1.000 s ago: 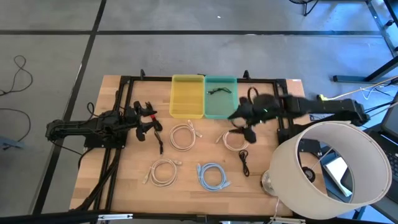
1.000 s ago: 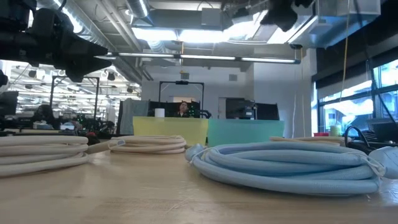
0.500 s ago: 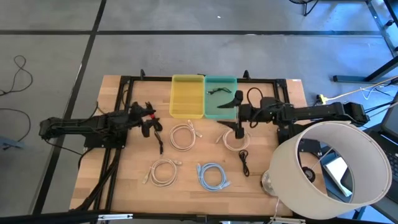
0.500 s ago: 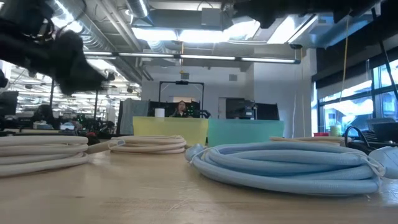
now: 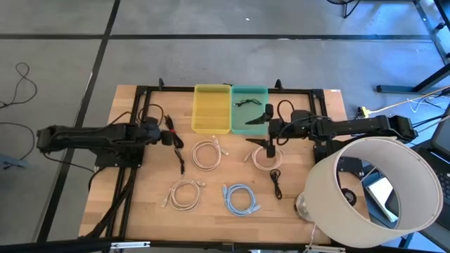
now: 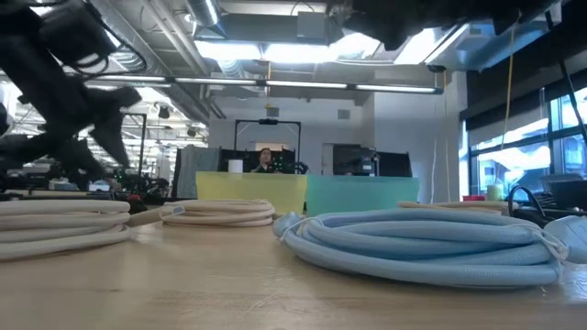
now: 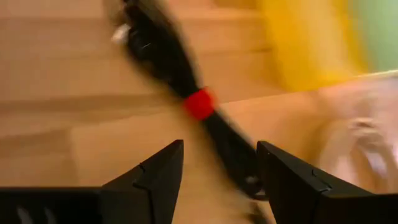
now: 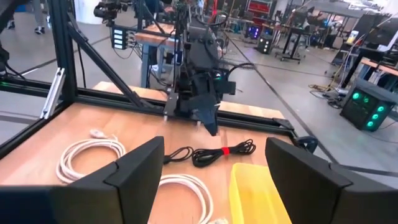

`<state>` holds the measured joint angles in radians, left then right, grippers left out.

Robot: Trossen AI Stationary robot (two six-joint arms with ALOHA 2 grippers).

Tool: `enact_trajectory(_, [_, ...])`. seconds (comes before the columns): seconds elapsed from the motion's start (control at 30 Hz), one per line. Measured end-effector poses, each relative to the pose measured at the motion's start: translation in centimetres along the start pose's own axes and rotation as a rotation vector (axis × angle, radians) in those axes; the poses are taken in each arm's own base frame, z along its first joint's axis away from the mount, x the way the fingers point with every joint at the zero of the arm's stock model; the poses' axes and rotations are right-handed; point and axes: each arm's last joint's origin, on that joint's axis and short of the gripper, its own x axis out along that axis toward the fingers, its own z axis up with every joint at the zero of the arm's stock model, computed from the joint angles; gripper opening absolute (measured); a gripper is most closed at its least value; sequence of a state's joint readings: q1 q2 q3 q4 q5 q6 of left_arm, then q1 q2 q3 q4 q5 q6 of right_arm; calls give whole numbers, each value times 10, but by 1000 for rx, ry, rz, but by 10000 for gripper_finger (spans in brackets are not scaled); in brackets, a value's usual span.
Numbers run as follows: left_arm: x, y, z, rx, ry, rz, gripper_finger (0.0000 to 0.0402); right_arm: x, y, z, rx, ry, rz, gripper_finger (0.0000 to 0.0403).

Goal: Pick & Place USB Port
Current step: Put the black charger cable into the green bin

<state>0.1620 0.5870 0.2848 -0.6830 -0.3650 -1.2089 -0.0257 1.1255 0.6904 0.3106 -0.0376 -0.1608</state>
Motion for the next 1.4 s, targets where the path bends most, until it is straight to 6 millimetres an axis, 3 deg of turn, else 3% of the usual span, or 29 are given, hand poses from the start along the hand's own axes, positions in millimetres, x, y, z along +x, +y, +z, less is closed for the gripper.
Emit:
enact_trajectory(0.17, [15, -1, 0, 12, 49, 101, 187, 0, 2, -4, 2, 44, 11, 283])
enact_trajectory(0.4, [34, -14, 10, 61, 28, 59, 198, 0, 6, -5, 3, 57, 29, 283])
enact_trajectory(0.67, [54, -6, 17, 27, 88, 175, 203, 0, 12, -4, 17, 55, 54, 283])
enact_trajectory(0.9, [66, -10, 22, 58, 25, 173, 195, 0, 12, -4, 18, 54, 53, 283])
enact_trajectory(1.03, [68, -11, 24, 122, 0, 168, 146, 0, 12, -4, 18, 54, 53, 283])
enact_trajectory(1.2, [69, -11, 23, 151, 6, 170, 22, 0, 12, -4, 19, 54, 53, 283])
enact_trajectory(1.4, [62, -14, 22, 237, 9, 117, 9, 0, 12, -6, 24, 75, 56, 283])
